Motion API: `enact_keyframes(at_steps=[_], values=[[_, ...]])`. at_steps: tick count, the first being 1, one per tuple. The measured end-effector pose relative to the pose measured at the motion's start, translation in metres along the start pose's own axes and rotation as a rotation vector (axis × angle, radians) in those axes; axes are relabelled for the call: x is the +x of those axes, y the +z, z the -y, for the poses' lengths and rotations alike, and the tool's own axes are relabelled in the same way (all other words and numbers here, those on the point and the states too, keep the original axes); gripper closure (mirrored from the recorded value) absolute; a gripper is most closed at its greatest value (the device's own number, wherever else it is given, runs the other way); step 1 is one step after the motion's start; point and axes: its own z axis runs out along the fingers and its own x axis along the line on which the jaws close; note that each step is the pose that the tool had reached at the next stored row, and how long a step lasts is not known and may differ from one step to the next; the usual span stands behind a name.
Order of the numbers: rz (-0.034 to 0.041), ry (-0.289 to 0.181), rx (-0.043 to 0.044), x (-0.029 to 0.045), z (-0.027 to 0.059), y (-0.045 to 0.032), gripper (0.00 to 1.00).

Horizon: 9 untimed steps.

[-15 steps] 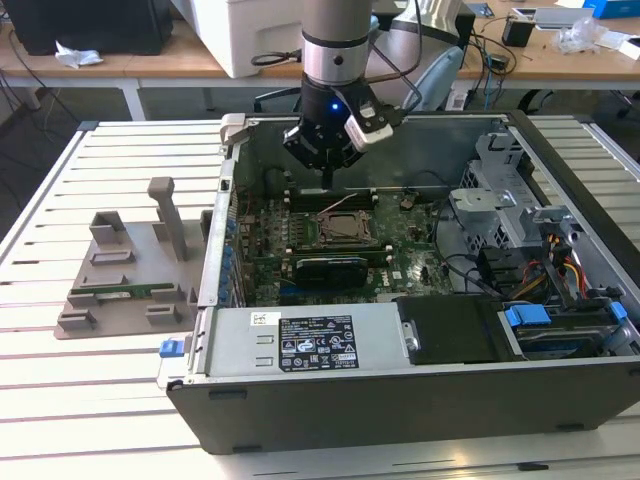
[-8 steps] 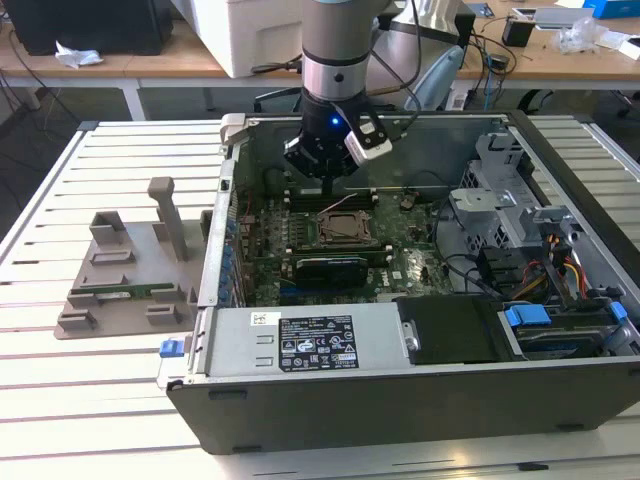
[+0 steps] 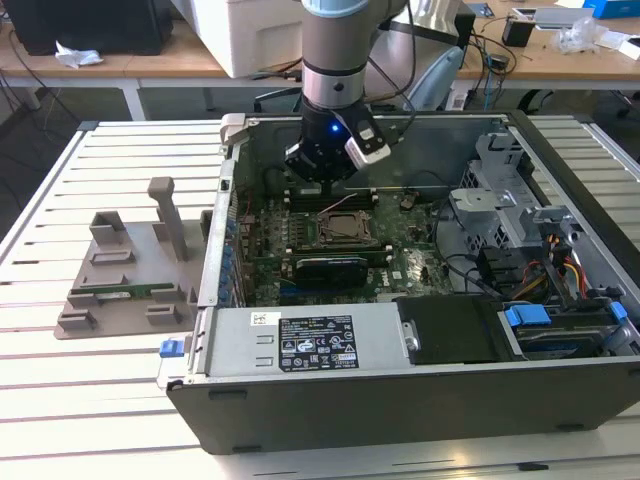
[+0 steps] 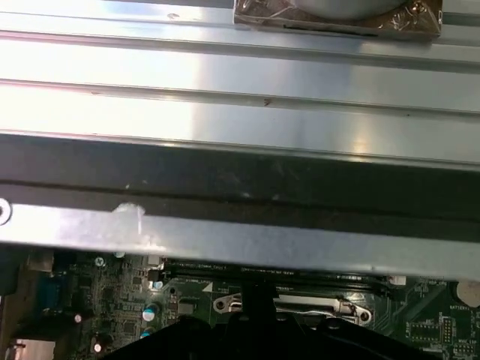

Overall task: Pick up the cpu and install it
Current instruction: 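Install the first cpu locking lever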

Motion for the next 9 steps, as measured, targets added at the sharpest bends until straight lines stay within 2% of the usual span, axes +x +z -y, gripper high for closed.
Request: enact_keyframes(at_steps=[3,9], values=[[-0.0002,-0.002,-0.0001,-0.0028,-0.0013,0.0028,0.89],[-0.0007,-0.001,0.0,-0.0144,-0.0002,0.0059,0.89]])
